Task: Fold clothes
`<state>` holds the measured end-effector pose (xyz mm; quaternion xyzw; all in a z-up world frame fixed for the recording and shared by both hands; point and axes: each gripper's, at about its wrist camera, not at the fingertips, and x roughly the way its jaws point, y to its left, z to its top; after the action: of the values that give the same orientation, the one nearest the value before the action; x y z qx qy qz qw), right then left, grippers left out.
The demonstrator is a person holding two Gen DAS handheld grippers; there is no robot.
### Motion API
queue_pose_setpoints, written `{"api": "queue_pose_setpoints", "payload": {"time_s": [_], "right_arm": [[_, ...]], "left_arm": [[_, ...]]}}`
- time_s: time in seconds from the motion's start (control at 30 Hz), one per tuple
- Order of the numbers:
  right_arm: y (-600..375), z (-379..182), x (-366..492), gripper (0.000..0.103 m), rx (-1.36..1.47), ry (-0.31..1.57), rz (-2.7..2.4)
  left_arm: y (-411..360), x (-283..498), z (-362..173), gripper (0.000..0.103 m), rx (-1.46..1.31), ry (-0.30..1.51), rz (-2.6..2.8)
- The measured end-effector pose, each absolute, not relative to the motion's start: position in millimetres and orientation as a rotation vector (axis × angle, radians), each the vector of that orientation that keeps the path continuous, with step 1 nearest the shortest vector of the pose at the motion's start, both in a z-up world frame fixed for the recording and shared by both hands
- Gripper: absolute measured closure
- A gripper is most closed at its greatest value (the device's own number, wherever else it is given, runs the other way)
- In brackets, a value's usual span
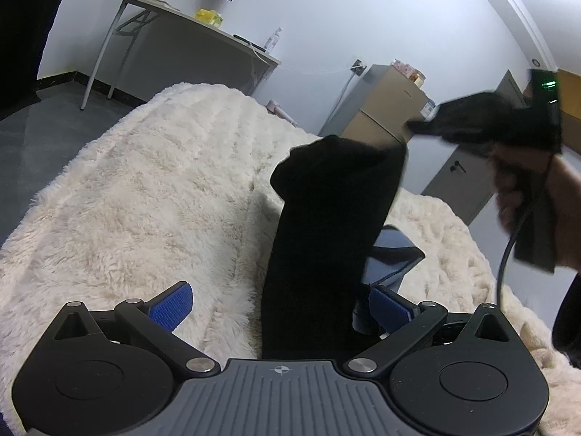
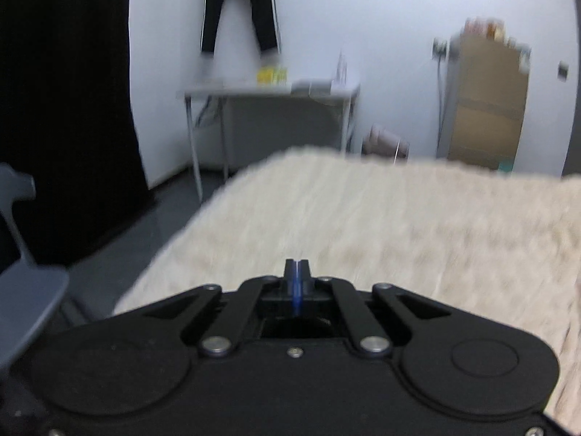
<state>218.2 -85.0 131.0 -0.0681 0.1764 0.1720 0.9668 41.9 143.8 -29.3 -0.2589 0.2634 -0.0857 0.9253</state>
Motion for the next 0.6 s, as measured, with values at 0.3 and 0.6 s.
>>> {"api": "queue_pose_setpoints", "payload": {"time_s": [0.3,0.6], "right_arm": [[-111,117,227,0.058,-0.157,0.437,0.353],[-163,19,221,0.052,-0.130,0.698,0.306]], "left_arm": [[141,42,-29,0.000,-0.510,0.551,-0.180],[137,48,-32,0.000,-0.509,0.567,-0.194]]}}
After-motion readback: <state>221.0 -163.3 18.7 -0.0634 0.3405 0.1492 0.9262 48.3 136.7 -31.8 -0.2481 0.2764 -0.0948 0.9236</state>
